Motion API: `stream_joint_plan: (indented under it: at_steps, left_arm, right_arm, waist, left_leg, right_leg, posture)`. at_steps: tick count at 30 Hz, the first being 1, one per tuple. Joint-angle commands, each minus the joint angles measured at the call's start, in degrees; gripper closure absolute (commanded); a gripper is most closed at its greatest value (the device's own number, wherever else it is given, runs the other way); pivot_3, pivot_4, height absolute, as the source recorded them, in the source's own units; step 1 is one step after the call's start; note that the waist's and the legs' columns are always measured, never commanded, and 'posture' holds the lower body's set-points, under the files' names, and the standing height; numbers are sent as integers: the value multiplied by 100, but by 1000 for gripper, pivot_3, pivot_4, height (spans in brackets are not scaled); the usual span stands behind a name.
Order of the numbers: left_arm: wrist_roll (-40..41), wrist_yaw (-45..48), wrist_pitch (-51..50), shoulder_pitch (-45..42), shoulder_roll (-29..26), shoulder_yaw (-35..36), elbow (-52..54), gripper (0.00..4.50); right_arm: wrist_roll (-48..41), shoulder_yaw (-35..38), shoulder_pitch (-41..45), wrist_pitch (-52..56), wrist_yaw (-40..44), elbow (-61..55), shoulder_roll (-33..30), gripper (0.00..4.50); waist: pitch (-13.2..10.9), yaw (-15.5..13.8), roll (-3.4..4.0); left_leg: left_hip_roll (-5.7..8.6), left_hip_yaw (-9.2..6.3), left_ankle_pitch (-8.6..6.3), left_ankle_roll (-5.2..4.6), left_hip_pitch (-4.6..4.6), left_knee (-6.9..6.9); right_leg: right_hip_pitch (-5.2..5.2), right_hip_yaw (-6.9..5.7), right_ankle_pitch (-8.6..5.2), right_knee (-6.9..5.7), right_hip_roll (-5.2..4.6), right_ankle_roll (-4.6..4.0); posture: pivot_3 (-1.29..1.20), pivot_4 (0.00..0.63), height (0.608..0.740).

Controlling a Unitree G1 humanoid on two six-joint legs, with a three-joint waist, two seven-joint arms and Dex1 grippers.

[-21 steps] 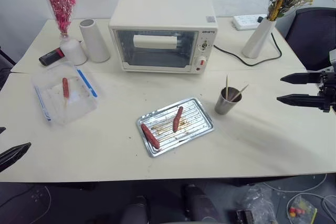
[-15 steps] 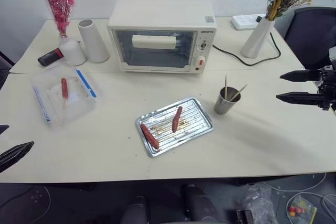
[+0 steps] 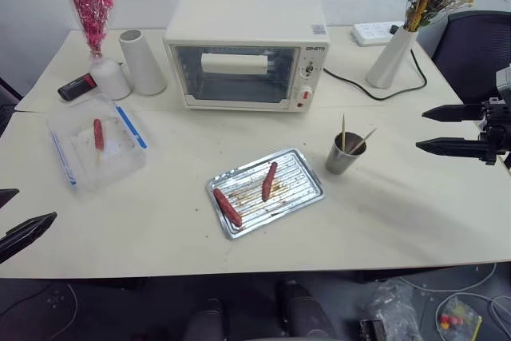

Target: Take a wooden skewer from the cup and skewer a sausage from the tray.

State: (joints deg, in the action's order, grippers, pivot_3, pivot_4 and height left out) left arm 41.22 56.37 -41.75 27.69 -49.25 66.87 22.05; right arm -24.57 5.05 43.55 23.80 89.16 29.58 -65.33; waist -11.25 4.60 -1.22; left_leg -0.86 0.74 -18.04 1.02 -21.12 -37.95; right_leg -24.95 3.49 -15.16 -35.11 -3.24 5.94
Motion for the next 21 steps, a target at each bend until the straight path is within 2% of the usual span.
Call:
stream_joint_plan:
  at_steps: [1, 9, 14, 19, 21]
  left_arm:
    - [62, -59, 57, -74, -70, 18, 57, 59]
    - [256, -177, -86, -546, -253, -233, 1, 59]
    - [877, -144, -471, -1004, -541, -516, 289, 59]
    - [2109, -487, -880, -1908, -869, -1330, 1032, 59]
    - [2500, -754, -839, -2432, -897, -1962, 1294, 59]
  right_arm:
    - [-38, 195, 76, -53, 87, -66, -25, 0]
    - [-66, 381, 64, 263, -473, -98, 52, 0]
    - [-352, 817, -340, 837, -939, -656, 111, 0]
    - [-1046, 1720, -959, 2070, -2334, -1741, 758, 0]
    - [-1327, 1952, -1316, 2462, -2793, -2407, 1084, 0]
  waist:
    - [0, 0, 0]
    - [0, -4, 0]
    - [0, -11, 0]
    - [3, -57, -5]
    - [4, -95, -1]
  left_leg:
    - [0, 0, 0, 0, 0, 0]
    - [1, 0, 0, 0, 0, -3]
    - [3, -1, 0, 0, 0, -4]
    - [2, -10, 1, 2, -1, -16]
    - [4, -14, 1, 2, 1, -17]
  right_leg:
    - [0, 0, 0, 0, 0, 0]
    - [1, -1, 2, -5, 0, 3]
    - [-2, -2, 8, -19, -3, 15]
    - [-1, -2, 23, -39, 0, 42]
    - [-3, 4, 24, -44, -1, 45]
  posture:
    - [0, 150, 740]
    - [0, 150, 740]
    - [0, 150, 740]
    - [0, 150, 740]
    - [0, 150, 740]
